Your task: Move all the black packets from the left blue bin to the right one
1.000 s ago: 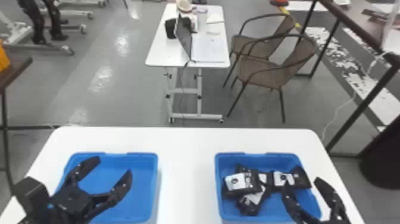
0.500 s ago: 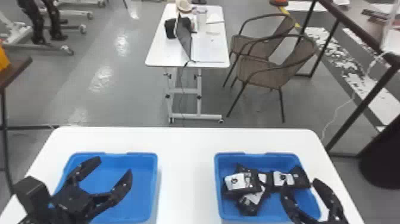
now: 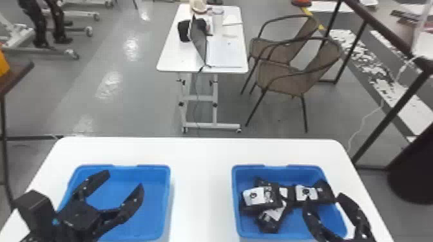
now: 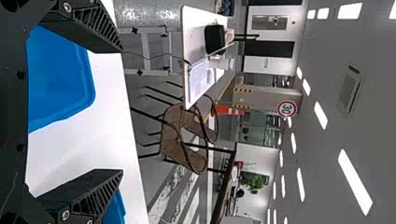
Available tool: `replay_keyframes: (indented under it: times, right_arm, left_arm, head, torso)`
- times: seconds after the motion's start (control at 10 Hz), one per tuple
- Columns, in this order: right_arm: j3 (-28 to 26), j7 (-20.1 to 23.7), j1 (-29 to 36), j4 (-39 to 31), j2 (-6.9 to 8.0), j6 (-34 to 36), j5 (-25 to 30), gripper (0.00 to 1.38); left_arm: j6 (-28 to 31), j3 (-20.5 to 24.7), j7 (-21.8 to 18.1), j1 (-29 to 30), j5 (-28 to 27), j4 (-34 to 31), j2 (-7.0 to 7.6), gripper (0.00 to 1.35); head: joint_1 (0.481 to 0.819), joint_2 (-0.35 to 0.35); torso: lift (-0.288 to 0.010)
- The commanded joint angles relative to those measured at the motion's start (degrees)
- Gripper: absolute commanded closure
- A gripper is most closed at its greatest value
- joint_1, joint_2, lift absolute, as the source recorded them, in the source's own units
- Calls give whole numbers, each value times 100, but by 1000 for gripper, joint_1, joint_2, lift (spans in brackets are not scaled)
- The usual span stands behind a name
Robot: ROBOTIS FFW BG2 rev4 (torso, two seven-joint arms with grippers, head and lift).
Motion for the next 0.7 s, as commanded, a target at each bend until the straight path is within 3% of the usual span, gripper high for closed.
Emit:
replay_keyframes:
  times: [0.0,0.6]
  right_arm:
    - [9,0,-2,9,23,19,-10,367]
    - [26,9,-20,35,23,19,-28,367]
  left_arm:
    - [34,0,0,0,8,8,-24,107]
    - [86,-18,-9,-35,52,8,-24,107]
  head:
    - [695,-44]
    - [695,-43]
  torso:
    - [0]
    - [0]
